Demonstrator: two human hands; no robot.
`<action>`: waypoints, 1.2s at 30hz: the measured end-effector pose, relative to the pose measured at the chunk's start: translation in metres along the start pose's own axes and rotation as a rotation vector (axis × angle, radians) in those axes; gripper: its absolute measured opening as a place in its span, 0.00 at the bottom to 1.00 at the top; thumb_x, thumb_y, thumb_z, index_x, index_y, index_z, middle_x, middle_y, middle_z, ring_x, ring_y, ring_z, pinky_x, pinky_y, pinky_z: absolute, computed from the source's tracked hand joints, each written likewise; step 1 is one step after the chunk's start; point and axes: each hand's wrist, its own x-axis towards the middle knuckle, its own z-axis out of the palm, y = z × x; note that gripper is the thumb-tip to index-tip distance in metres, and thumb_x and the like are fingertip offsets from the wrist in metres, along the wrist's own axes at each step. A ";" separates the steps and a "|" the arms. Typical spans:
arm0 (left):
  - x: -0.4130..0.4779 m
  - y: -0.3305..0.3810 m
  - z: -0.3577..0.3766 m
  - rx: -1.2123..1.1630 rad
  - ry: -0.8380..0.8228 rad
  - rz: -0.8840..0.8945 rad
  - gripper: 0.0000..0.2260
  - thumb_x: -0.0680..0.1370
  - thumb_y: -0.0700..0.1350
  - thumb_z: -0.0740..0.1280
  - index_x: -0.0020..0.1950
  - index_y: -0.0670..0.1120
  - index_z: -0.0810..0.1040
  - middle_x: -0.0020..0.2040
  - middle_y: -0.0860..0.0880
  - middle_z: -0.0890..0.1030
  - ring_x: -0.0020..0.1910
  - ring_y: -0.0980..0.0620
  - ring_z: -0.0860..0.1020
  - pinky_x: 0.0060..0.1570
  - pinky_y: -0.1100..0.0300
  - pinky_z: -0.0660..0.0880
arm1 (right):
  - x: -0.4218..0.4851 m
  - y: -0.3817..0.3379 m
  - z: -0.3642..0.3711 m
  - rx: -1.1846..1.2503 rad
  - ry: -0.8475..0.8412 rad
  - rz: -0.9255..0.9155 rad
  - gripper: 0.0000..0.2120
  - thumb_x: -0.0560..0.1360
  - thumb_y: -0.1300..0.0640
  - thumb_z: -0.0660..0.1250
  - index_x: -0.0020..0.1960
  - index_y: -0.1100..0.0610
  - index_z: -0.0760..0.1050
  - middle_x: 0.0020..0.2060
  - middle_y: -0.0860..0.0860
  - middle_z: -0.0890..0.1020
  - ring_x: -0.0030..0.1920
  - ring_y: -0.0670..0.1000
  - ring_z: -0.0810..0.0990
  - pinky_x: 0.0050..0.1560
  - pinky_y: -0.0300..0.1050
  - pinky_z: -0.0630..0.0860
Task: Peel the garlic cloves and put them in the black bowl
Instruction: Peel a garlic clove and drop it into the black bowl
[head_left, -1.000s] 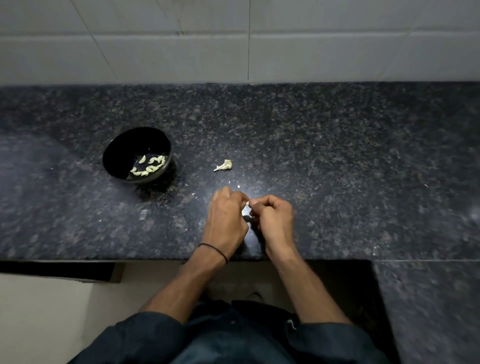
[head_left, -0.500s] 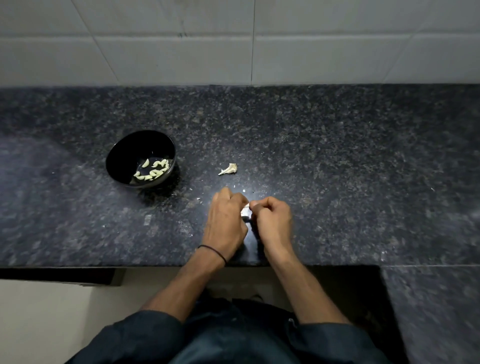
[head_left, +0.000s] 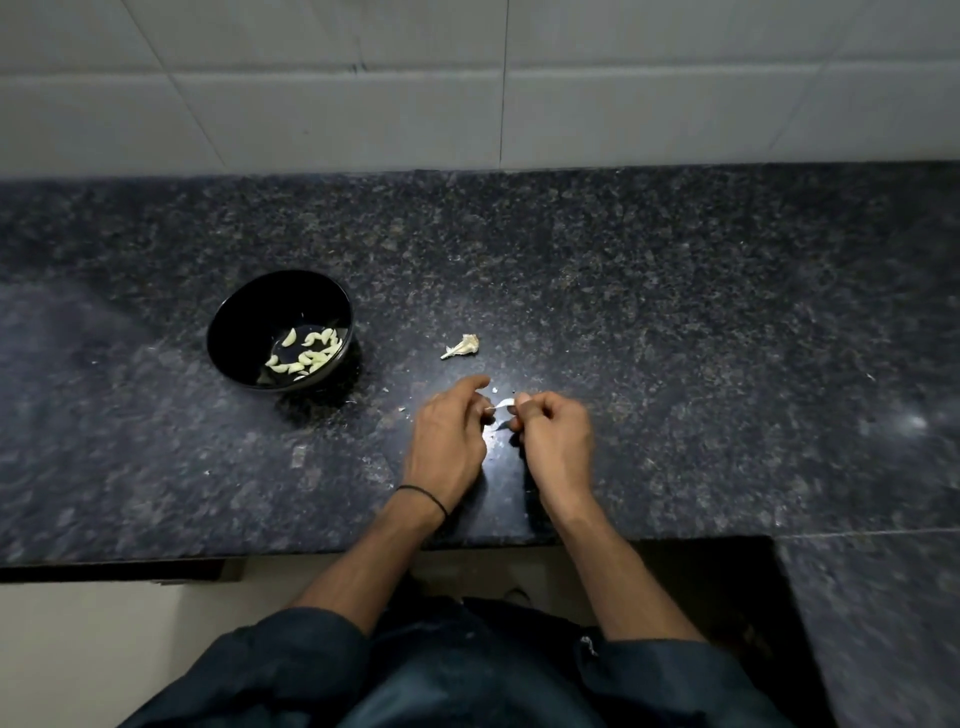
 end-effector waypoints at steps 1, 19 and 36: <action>0.001 0.000 -0.001 0.013 -0.004 0.018 0.16 0.77 0.33 0.64 0.63 0.43 0.80 0.49 0.49 0.86 0.50 0.49 0.83 0.56 0.55 0.76 | 0.001 0.001 0.000 -0.028 0.016 -0.009 0.14 0.79 0.48 0.66 0.38 0.51 0.80 0.32 0.45 0.84 0.37 0.49 0.83 0.48 0.55 0.80; 0.013 0.005 -0.001 -0.522 -0.156 -0.451 0.05 0.79 0.35 0.68 0.46 0.36 0.83 0.40 0.35 0.84 0.38 0.38 0.83 0.37 0.57 0.79 | 0.012 -0.004 -0.002 0.061 -0.172 -0.057 0.13 0.80 0.59 0.63 0.36 0.57 0.71 0.31 0.49 0.75 0.35 0.48 0.72 0.40 0.48 0.73; 0.013 0.017 -0.003 -0.747 -0.130 -0.663 0.03 0.78 0.34 0.69 0.48 0.37 0.83 0.36 0.44 0.83 0.27 0.57 0.76 0.27 0.69 0.70 | 0.013 -0.010 0.002 0.313 -0.082 0.139 0.13 0.77 0.61 0.67 0.34 0.55 0.75 0.28 0.51 0.74 0.30 0.49 0.71 0.33 0.42 0.69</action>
